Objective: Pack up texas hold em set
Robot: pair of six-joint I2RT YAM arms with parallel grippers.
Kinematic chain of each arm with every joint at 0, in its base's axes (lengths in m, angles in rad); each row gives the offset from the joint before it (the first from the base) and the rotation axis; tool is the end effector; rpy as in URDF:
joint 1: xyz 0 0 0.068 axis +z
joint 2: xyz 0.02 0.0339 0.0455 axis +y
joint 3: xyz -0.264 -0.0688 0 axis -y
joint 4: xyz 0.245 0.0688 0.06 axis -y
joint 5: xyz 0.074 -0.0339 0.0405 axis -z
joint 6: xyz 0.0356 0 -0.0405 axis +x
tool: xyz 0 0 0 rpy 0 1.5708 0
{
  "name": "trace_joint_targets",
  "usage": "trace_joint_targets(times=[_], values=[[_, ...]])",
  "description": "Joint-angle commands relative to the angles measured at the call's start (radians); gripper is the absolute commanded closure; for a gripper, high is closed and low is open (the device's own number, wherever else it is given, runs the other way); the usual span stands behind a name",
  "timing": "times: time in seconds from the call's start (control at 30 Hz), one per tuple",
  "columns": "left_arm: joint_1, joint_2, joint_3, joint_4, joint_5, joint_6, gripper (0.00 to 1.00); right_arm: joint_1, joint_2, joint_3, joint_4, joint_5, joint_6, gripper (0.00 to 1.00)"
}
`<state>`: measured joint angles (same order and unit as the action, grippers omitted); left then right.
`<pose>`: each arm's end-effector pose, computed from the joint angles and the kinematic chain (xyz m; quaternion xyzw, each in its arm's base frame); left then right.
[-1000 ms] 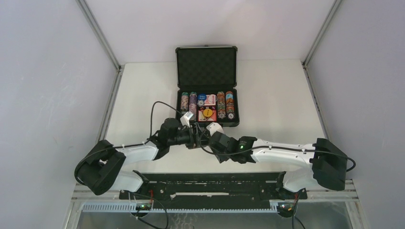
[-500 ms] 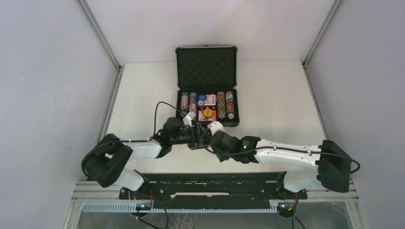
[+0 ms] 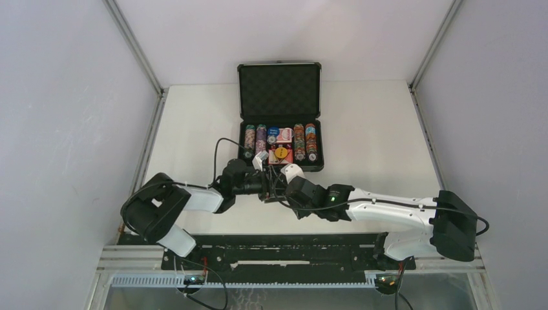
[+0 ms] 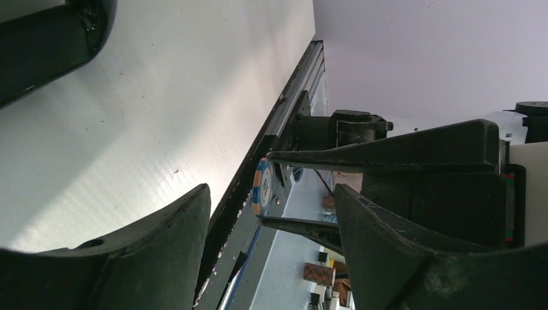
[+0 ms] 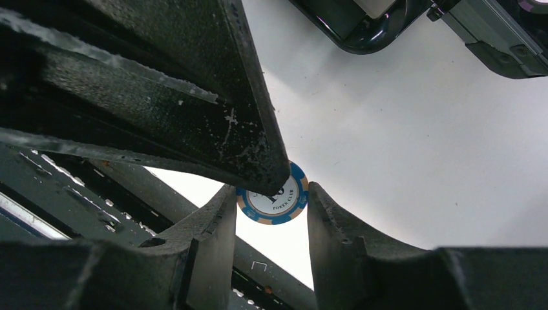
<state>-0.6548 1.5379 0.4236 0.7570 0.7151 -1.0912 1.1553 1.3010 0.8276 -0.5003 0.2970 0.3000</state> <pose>0.1981 -0.1815 0.1486 0.0282 0.7945 -0.5940 0.1229 0.1128 0.2298 0.2203 -0.3524 0.8782 0.0879 0.3113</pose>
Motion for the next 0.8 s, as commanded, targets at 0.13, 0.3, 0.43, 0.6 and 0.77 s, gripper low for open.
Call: trace_joint_targets(times=[0.13, 0.3, 0.43, 0.6, 0.77], values=[[-0.02, 0.037, 0.004, 0.123, 0.029, -0.048, 0.26, 0.002, -0.042, 0.045, 0.002, 0.017, -0.012, 0.59], [-0.037, 0.052, 0.005, 0.127, 0.021, -0.05, 0.26, 0.001, -0.048, 0.051, -0.001, 0.021, -0.016, 0.59], [-0.048, 0.075, 0.005, 0.151, 0.021, -0.065, 0.27, 0.002, -0.05, 0.053, -0.005, 0.023, -0.016, 0.59], [-0.048, 0.111, 0.0, 0.226, 0.03, -0.109, 0.28, 0.002, -0.053, 0.053, -0.01, 0.026, -0.014, 0.59], [-0.055, 0.126, 0.002, 0.249, 0.035, -0.121, 0.3, 0.001, -0.05, 0.054, -0.006, 0.027, -0.015, 0.59]])
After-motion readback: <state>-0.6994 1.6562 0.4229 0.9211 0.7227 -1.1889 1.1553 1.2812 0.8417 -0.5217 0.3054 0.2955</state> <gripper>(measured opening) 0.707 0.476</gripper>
